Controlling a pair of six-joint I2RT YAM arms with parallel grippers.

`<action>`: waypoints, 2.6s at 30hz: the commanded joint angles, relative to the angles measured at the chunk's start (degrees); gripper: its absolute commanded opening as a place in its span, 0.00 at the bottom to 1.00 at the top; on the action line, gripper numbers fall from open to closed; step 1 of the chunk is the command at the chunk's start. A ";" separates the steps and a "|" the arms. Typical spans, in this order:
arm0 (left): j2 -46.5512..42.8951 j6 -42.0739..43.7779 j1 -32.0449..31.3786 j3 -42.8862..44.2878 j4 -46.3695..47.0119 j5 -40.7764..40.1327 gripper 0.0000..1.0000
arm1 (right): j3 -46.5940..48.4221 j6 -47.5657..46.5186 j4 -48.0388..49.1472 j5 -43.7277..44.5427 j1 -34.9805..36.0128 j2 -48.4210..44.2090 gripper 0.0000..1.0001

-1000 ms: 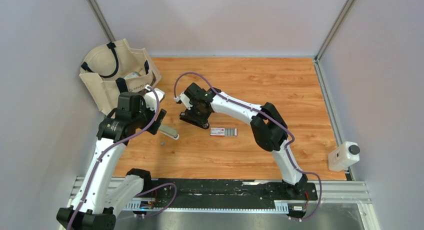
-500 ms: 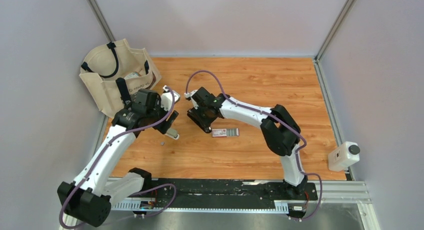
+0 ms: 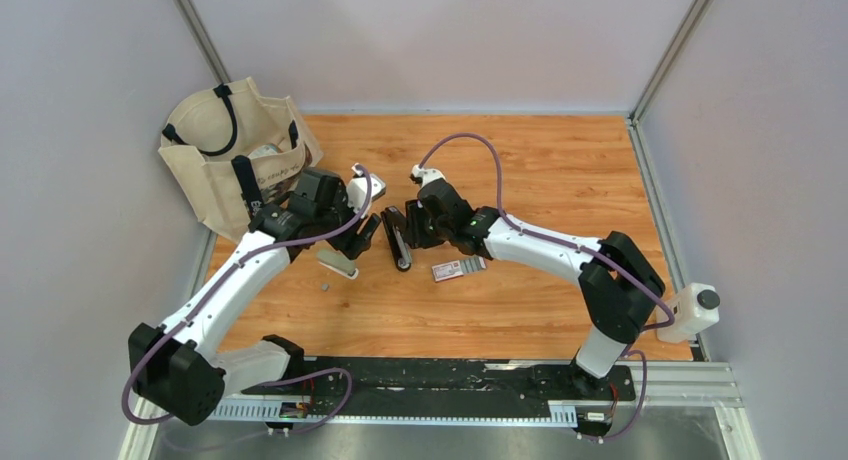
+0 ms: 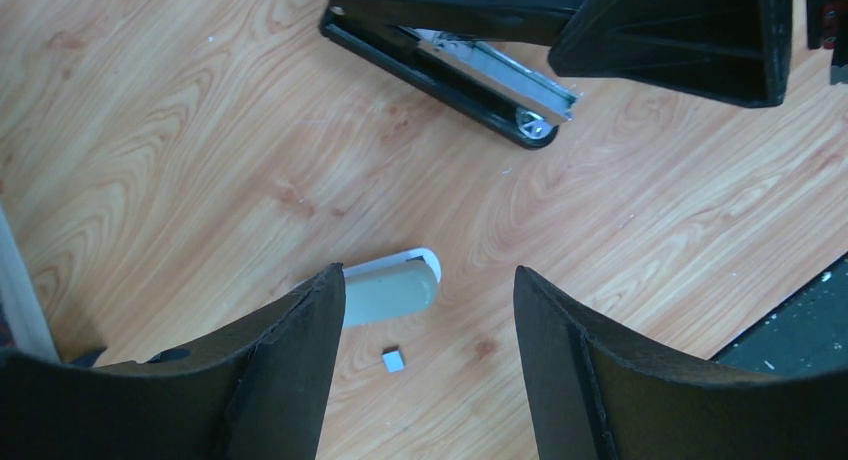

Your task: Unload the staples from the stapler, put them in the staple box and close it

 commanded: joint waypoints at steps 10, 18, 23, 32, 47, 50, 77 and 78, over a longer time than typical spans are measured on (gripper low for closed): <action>3.32 3.22 -0.45 -4.30 9.81 4.07 0.74 | -0.59 6.85 6.81 2.48 -2.03 -10.91 0.00; 5.18 0.33 -0.63 -2.27 10.24 13.28 0.84 | -7.10 10.98 12.09 4.68 -2.82 -19.62 0.00; 4.37 -1.78 -0.63 -3.69 13.59 21.71 0.84 | -9.12 14.67 13.84 3.45 -2.82 -21.73 0.00; 5.60 -1.96 -1.15 -4.56 16.05 23.76 0.85 | -11.58 20.21 18.15 1.26 -2.82 -24.19 0.00; 7.98 1.11 -1.15 -4.92 17.10 21.38 0.66 | -15.18 23.64 20.87 -1.21 -2.82 -26.83 0.00; 8.07 1.47 -1.15 -4.57 17.37 20.51 0.61 | -15.97 24.52 21.49 -3.12 -2.74 -27.09 0.00; 10.18 15.17 -1.41 -6.23 22.90 7.33 0.00 | -26.78 20.67 23.69 -14.65 -2.91 -30.43 0.00; 10.09 16.74 -1.68 -6.41 22.99 6.62 0.00 | -26.87 19.96 22.64 -14.57 -2.91 -30.43 0.00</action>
